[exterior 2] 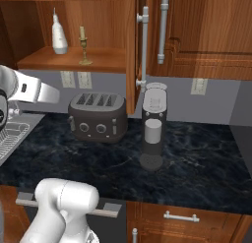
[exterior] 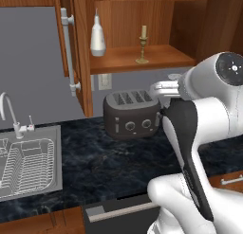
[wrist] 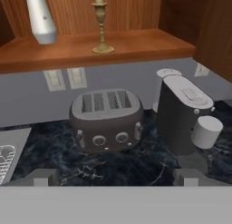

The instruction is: Pick the candle and candle from the dining table and place them in the open cabinet. Close the cabinet after placing the objects.

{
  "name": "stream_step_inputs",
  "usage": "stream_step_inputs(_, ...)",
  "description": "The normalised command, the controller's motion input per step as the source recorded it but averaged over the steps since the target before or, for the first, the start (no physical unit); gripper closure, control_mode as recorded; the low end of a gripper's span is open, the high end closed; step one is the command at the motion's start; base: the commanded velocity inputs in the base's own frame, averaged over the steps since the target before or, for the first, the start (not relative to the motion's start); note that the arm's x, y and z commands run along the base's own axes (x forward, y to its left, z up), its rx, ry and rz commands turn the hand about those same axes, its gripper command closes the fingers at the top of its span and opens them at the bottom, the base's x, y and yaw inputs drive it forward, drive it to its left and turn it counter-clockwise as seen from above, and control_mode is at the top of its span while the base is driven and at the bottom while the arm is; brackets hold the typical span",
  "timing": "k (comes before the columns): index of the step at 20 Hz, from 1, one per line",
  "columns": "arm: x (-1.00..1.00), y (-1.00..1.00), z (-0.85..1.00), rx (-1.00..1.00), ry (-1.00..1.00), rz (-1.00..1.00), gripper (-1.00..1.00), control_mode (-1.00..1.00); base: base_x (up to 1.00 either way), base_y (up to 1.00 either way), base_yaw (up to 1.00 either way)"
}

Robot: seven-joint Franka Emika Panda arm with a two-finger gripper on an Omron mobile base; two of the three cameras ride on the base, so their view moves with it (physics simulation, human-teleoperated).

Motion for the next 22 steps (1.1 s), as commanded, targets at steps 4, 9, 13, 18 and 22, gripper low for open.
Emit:
stream_step_inputs(4,-0.30,0.00,0.00,0.00,-0.04,-0.01,-1.00,1.00,-0.37,0.00,-0.02)
stream_step_inputs(9,0.00,0.00,0.00,0.00,0.00,0.00,-1.00,1.00,-0.81,0.02,-0.10)
stream_step_inputs(13,0.00,0.00,0.00,0.00,0.00,0.00,-1.00,1.00,-0.73,0.04,-0.17)
stream_step_inputs(18,0.00,0.00,0.00,0.00,0.00,0.00,-1.00,1.00,-0.65,0.12,-0.27)
stream_step_inputs(22,0.00,0.00,0.00,0.00,0.00,0.00,-1.00,1.00,-0.47,0.40,-0.37)
